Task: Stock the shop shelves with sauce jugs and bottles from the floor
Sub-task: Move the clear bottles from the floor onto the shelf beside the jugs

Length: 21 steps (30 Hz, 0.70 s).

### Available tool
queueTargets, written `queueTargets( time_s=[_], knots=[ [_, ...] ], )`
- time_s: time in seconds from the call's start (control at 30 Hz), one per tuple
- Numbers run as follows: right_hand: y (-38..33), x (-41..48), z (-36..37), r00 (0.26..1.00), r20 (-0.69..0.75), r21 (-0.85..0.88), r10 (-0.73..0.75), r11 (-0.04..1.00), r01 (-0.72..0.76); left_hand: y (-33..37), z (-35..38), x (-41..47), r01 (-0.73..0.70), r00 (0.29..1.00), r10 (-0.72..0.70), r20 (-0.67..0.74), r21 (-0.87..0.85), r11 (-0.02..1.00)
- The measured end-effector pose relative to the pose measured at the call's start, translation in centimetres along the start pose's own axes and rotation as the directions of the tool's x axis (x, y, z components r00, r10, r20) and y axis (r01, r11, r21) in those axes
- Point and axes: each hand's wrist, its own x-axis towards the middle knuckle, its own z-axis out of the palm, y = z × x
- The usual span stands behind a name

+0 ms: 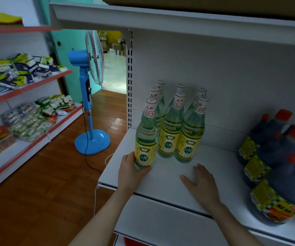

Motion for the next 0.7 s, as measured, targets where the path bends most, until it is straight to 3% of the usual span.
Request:
queueTargets(
  time_s=[0.23,0.7],
  knots=[
    [0.0,0.02,0.04,1.0,0.009,0.018,0.014,1.0,-0.014,0.41,0.6,0.76,0.092,0.993,-0.094,-0.071,-0.019,0.996],
    [-0.18,-0.09,-0.12,1.0,-0.001,0.035,0.016,0.999,-0.016,-0.23,0.66,0.34,0.027,0.998,-0.029,-0.05,-0.042,0.999]
  ],
)
